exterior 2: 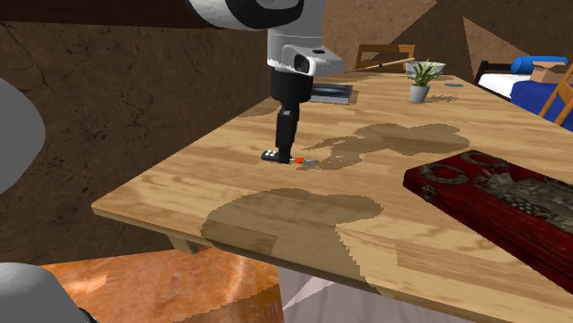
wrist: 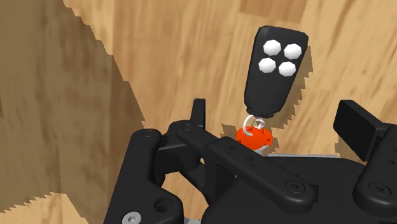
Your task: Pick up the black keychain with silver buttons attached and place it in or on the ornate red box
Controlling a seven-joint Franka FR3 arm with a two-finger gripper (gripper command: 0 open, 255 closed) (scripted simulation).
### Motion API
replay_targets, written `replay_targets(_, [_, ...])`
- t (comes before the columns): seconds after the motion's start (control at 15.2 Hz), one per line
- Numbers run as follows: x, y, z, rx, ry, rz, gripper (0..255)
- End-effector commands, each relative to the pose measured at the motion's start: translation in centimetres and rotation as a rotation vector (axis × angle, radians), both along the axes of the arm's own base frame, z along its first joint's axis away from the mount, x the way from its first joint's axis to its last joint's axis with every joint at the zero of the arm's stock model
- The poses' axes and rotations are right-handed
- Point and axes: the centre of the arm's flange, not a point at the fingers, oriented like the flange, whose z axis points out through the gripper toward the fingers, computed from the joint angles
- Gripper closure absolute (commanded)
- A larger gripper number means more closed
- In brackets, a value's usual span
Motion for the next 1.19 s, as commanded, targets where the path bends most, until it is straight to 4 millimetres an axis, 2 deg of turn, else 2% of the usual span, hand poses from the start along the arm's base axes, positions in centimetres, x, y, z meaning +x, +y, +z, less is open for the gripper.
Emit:
replay_targets(0.0, [0.00,0.03,-0.35,0.000,-0.001,0.000,0])
replay_targets(0.4, [0.01,0.03,-0.34,0.000,-0.001,0.000,0])
replay_targets(0.46, [0.01,0.03,-0.34,0.000,-0.001,0.000,255])
replay_targets(1.06, [0.01,0.03,-0.34,0.000,0.000,0.000,255])
replay_targets(1.12, [0.00,0.02,0.18,0.000,-0.001,0.000,255])
